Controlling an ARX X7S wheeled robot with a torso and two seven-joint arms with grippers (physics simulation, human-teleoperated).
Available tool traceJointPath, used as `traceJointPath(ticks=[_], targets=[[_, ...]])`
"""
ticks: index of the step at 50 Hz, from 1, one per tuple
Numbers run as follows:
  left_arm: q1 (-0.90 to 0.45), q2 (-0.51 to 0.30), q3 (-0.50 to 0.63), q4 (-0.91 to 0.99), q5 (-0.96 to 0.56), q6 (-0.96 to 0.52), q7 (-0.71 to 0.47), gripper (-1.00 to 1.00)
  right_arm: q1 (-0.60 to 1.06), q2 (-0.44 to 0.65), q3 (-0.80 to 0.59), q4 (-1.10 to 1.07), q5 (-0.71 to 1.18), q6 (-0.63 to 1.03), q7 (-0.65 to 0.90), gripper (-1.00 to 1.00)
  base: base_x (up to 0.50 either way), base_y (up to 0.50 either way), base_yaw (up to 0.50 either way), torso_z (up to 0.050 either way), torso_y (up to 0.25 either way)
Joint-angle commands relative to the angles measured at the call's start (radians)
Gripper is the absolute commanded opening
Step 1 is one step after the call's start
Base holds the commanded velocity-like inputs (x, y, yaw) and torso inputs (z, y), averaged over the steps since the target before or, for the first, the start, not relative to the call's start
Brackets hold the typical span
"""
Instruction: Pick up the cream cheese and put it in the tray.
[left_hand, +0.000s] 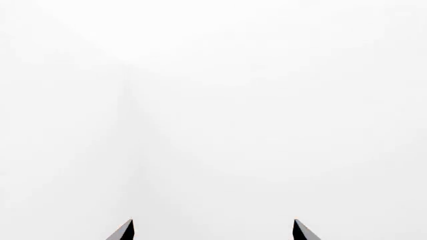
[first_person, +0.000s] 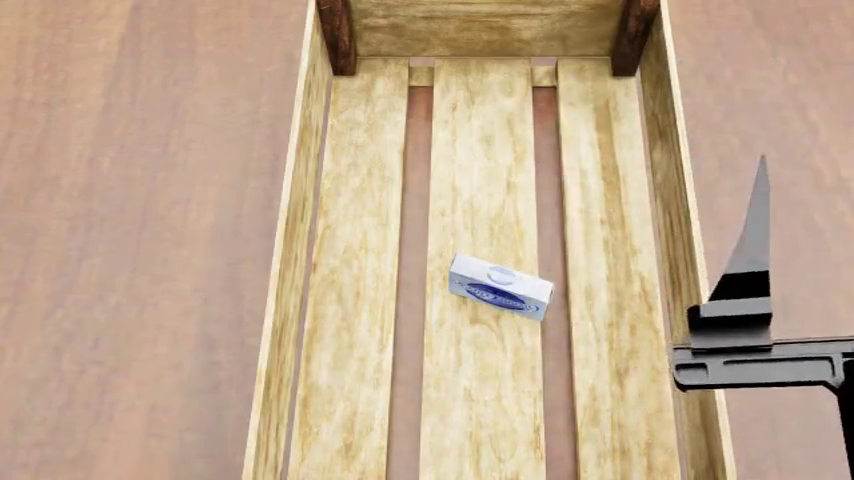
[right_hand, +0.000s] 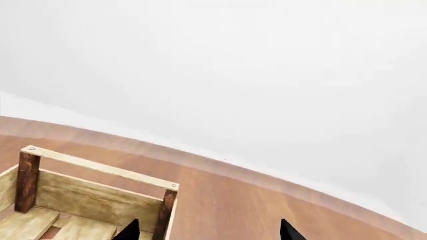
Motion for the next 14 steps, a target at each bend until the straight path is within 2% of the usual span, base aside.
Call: traceJointPath(ticks=[1, 8, 14], targets=[[0.007, 0.015, -0.027, 0.028, 0.035, 0.057, -0.032, 1.00, -0.100, -0.058, 0.008, -0.070, -0.091, -0.139, 0.024, 1.00, 0.00, 0.00, 0.00, 0.000, 0.000], [0.004, 0.010, -0.043, 0.043, 0.033, 0.043, -0.038, 1.00, -0.100, -0.044, -0.024, -0.036, -0.074, -0.156, -0.030, 1.00, 0.00, 0.00, 0.00, 0.000, 0.000], [-0.011, 0.005, -0.046, 0.060, 0.027, 0.022, -0.037, 1.00, -0.104, -0.051, -0.036, -0.053, -0.104, -0.170, -0.017, 1.00, 0.00, 0.00, 0.00, 0.000, 0.000]])
